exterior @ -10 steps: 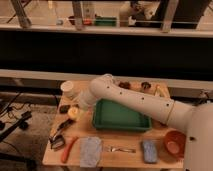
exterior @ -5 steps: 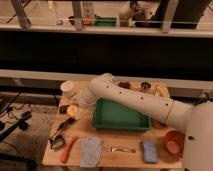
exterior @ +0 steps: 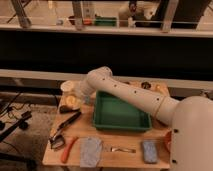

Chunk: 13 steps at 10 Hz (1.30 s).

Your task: Place apple in plastic cup

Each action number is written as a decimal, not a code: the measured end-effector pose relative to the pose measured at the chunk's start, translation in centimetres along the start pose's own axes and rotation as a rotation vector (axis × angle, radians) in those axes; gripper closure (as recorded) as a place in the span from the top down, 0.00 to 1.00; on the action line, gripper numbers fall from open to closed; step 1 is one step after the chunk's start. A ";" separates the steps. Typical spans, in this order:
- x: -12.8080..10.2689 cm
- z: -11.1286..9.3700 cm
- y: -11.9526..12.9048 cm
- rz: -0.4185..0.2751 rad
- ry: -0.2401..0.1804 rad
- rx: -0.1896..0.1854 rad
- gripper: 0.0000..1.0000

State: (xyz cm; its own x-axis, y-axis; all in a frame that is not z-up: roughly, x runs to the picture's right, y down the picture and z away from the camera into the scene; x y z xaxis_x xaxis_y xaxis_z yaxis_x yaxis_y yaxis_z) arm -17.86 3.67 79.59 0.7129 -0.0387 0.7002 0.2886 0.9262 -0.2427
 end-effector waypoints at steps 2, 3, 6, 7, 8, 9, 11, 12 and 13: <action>1.4 -0.7 -0.8 0.024 0.003 0.030 0.09; 2.2 -1.1 -1.2 0.037 0.005 0.044 0.09; 3.8 -1.0 -2.7 0.066 0.002 0.066 0.09; 3.9 -0.9 -2.9 0.068 0.000 0.066 0.09; 4.4 -0.5 -3.6 0.074 -0.007 0.068 0.09; 4.6 -0.3 -4.0 0.080 -0.013 0.071 0.09; 5.7 -0.1 -4.9 0.101 -0.026 0.083 0.09; 6.2 -0.1 -5.1 0.112 -0.030 0.088 0.09; 6.7 -0.1 -5.2 0.122 -0.032 0.092 0.09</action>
State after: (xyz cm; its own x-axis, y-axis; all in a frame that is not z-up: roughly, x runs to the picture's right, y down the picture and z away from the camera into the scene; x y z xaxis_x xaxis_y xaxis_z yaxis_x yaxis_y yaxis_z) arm -14.50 -1.47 85.47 0.7178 0.0870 0.6908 0.1403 0.9538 -0.2658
